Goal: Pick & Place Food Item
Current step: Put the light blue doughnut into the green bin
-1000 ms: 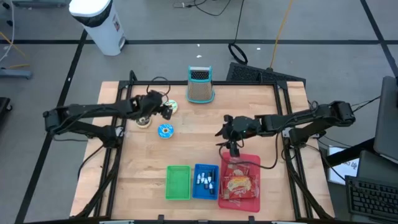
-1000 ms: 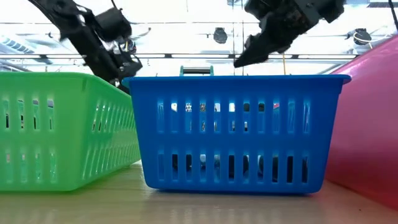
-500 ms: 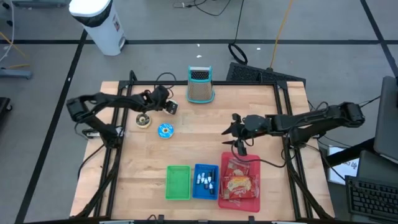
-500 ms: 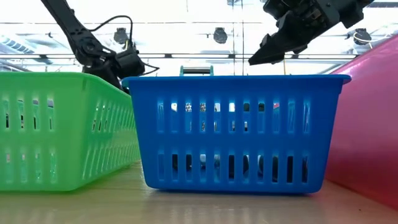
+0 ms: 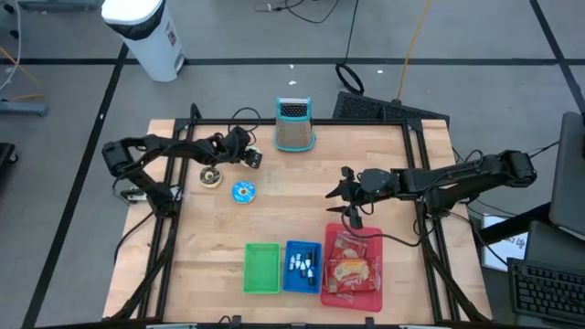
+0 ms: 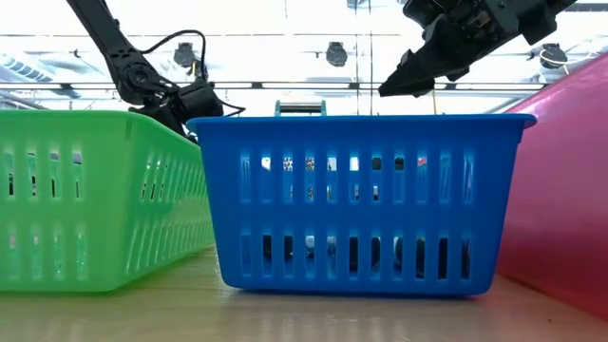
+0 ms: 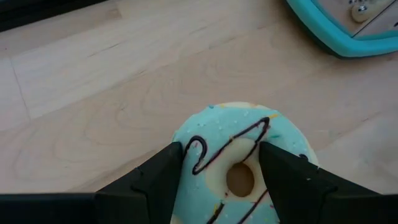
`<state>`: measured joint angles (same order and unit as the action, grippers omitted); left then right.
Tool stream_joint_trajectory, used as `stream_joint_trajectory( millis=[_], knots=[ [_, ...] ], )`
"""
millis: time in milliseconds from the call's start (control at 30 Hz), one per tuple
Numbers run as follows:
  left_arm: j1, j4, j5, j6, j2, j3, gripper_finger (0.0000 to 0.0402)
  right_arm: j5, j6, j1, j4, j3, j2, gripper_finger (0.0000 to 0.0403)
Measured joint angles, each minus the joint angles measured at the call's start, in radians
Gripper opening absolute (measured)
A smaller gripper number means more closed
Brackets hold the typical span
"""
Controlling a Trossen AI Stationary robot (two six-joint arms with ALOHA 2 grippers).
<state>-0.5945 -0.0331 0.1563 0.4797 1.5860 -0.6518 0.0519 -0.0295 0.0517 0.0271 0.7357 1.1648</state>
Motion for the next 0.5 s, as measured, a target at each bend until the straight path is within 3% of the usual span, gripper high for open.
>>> stream_joint_trajectory(
  millis=[300, 500],
  knots=[
    [0.002, -0.093, -0.006, 0.026, -0.111, 0.003, 0.0218, 0.0, 0.01, 0.0, -0.001, 0.0, 0.0, 0.0171],
    [-0.003, -0.146, 0.006, 0.024, -0.111, 0.003, 0.0218, 0.0, 0.006, 0.0, 0.0, 0.0, 0.0, 0.0171]
  ],
)
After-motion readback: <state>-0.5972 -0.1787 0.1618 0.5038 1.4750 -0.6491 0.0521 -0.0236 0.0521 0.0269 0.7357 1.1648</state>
